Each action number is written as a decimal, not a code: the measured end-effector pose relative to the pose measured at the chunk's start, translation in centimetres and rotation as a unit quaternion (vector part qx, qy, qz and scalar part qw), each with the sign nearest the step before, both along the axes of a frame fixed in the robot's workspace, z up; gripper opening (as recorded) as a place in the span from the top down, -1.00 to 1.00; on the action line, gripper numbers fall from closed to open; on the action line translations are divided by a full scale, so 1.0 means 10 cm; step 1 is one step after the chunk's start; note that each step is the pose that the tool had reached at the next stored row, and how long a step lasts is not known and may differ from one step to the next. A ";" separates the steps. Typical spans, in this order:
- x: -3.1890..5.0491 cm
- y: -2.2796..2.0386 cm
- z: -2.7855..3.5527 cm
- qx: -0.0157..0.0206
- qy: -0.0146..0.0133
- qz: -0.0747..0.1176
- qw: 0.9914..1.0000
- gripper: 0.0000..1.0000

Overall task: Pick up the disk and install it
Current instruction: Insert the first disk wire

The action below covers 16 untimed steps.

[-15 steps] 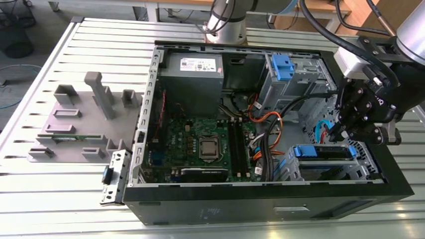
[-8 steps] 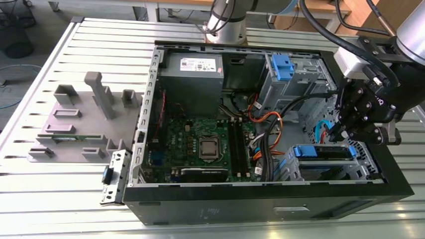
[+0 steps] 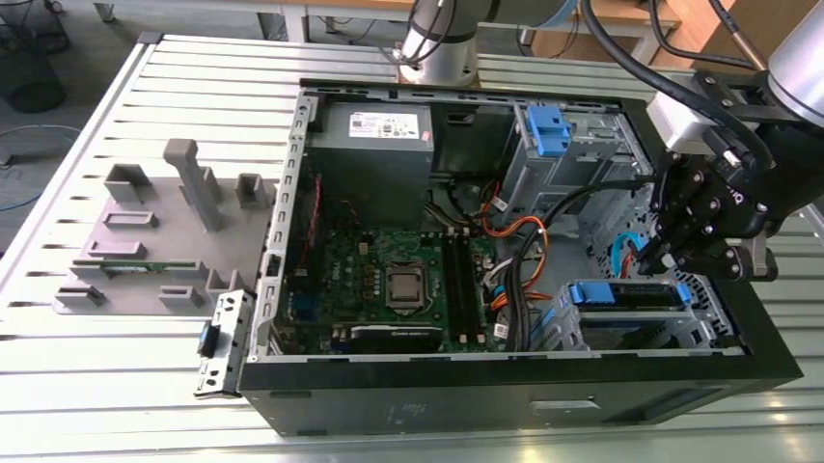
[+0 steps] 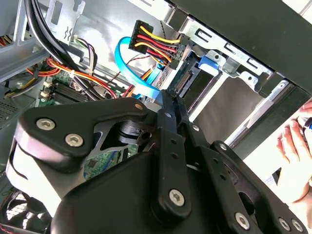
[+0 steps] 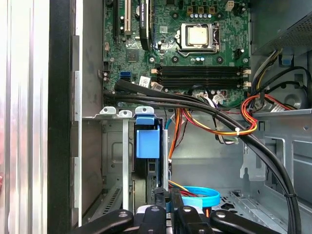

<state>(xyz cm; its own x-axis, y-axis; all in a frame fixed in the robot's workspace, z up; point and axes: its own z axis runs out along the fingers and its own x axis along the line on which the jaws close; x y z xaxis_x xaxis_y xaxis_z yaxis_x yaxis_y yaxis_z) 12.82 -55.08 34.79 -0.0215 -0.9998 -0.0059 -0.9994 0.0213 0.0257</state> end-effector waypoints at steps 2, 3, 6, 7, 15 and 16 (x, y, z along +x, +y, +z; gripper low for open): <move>-0.008 -0.005 -0.001 0.000 -0.001 0.003 1.000 0.68; -0.008 -0.005 0.000 0.000 -0.001 0.003 1.000 0.68; -0.009 -0.006 0.001 0.000 -0.001 0.003 1.000 0.68; -0.009 -0.006 0.001 0.000 -0.001 0.003 1.000 0.68; -0.008 -0.005 0.001 0.001 -0.001 0.003 1.000 0.68; -0.008 -0.006 0.001 0.001 -0.001 0.003 1.000 0.68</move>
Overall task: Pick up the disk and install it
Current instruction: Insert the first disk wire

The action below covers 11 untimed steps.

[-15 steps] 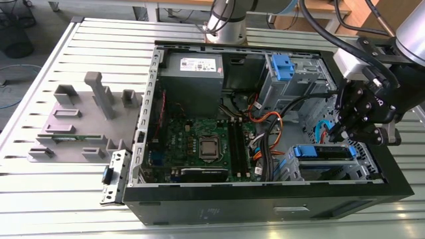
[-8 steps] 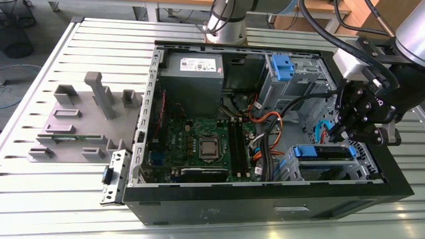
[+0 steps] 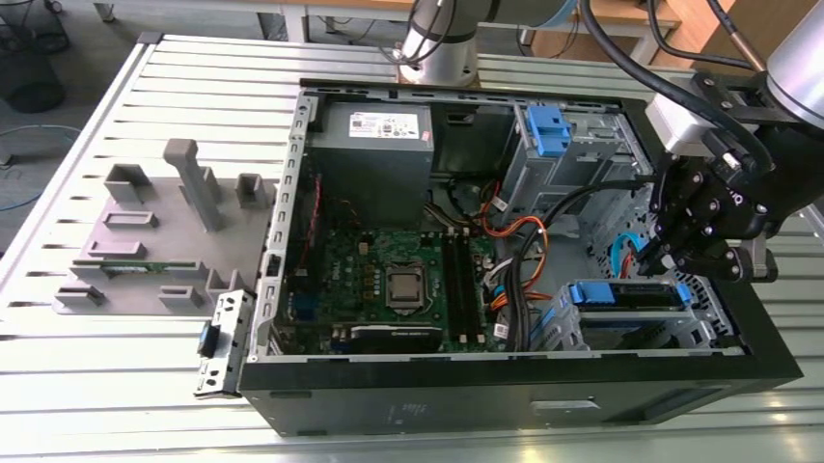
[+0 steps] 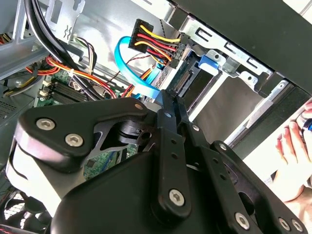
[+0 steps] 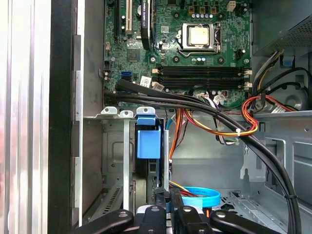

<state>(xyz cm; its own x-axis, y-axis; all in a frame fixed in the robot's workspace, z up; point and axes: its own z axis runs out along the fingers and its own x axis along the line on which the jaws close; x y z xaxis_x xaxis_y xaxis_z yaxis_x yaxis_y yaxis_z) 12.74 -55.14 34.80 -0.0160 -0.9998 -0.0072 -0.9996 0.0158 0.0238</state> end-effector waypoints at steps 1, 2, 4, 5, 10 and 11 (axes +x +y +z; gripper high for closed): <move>0.000 0.000 0.000 0.000 0.000 0.000 1.000 0.68; 0.000 0.000 0.000 0.000 0.000 0.002 1.000 0.68; 0.000 -0.001 0.000 0.000 -0.001 0.010 1.000 0.68; -0.001 -0.002 -0.001 0.000 -0.002 0.014 1.000 0.68; -0.011 -0.010 -0.004 0.000 -0.004 0.028 1.000 0.68; -0.015 -0.012 -0.005 0.000 -0.004 0.031 1.000 0.68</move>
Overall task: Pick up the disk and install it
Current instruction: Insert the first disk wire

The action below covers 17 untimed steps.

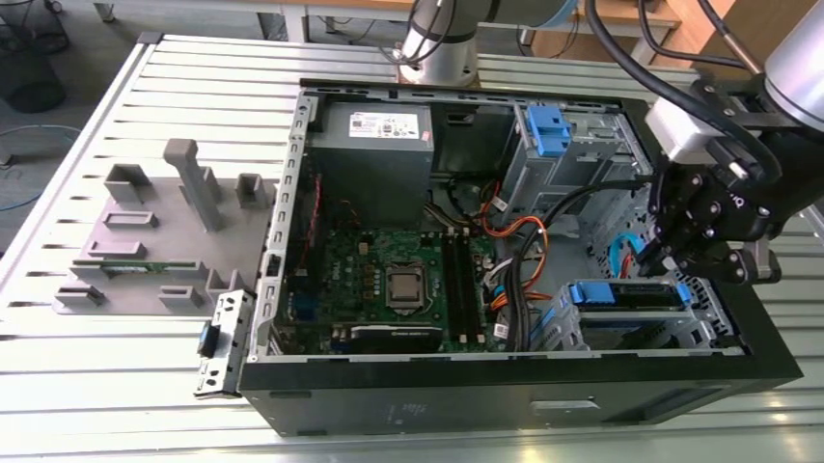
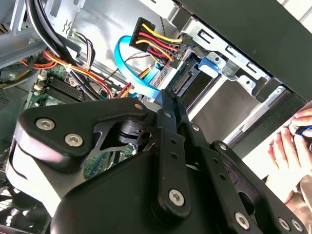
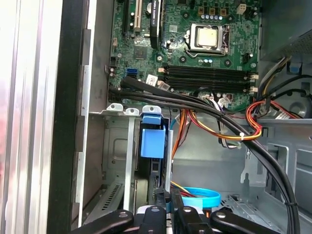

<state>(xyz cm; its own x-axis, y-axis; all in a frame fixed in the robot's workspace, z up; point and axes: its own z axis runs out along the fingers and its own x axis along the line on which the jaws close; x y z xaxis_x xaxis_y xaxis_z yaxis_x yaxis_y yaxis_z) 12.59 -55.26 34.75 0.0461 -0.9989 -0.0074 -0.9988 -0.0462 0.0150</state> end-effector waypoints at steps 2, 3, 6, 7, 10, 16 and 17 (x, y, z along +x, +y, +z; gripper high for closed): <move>-0.020 -0.001 -0.003 0.000 0.000 0.003 1.000 0.68; -0.029 -0.001 -0.004 0.000 0.000 0.003 1.000 0.68; -0.040 -0.001 -0.008 -0.001 0.000 0.003 1.000 0.68; -0.043 -0.001 -0.010 -0.001 0.000 0.004 1.000 0.68; -0.050 -0.012 -0.015 -0.001 0.000 0.004 1.000 0.68; -0.071 -0.037 -0.025 -0.001 -0.004 0.008 1.000 0.68; -0.071 -0.038 -0.026 -0.001 -0.004 0.009 1.000 0.68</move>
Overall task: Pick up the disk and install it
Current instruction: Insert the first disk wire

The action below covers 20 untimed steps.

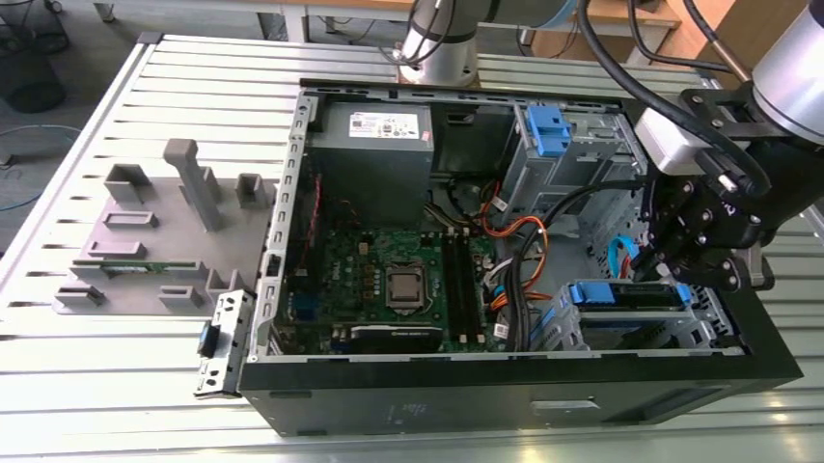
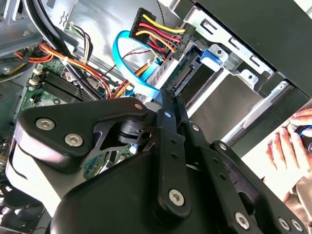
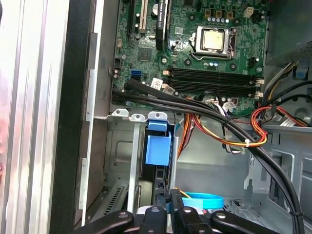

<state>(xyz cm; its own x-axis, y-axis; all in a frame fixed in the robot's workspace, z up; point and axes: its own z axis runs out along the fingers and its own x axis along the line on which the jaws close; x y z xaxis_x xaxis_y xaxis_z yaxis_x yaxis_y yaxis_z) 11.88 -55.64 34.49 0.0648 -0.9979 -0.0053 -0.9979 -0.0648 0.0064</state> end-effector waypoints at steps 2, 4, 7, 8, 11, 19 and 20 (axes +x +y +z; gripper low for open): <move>0.000 -0.001 -0.002 0.000 0.000 0.000 1.000 0.68; 0.000 -0.001 -0.002 0.000 0.000 0.000 1.000 0.68; 0.000 -0.006 -0.004 0.000 0.000 0.000 1.000 0.68; 0.000 -0.007 -0.005 0.000 0.000 0.000 1.000 0.68; 0.000 -0.008 -0.020 0.000 0.000 0.000 1.000 0.68; 0.000 -0.021 -0.036 0.000 0.000 0.000 1.000 0.68; 0.000 -0.022 -0.043 0.000 0.000 0.000 1.000 0.68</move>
